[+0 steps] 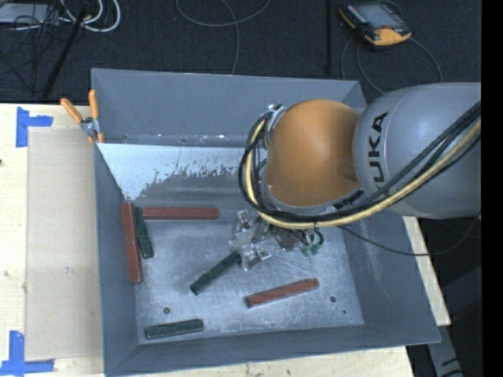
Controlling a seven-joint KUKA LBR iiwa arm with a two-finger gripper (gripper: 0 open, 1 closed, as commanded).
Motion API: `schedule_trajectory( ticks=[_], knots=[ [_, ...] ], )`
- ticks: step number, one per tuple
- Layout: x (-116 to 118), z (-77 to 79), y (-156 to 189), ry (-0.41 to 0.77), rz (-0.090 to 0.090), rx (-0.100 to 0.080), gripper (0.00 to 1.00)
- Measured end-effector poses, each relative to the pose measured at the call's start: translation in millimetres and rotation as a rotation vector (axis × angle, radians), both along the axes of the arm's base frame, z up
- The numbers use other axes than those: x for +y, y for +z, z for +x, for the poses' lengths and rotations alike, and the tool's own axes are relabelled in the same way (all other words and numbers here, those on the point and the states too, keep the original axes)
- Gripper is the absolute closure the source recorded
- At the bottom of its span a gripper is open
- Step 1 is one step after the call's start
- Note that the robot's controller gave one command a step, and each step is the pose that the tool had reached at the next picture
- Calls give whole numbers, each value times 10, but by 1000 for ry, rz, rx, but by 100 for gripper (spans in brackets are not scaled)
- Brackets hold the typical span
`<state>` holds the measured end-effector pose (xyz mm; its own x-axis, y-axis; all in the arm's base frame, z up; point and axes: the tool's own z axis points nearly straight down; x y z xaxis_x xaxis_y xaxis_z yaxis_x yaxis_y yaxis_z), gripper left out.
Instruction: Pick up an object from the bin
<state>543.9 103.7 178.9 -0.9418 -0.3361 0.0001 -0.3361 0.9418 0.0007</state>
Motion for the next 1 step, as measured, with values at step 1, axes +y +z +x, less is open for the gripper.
schedule_trajectory(
  ticks=[1],
  knots=[
    [-68, -19, 955, 37, 0, 0, 100]
  ],
)
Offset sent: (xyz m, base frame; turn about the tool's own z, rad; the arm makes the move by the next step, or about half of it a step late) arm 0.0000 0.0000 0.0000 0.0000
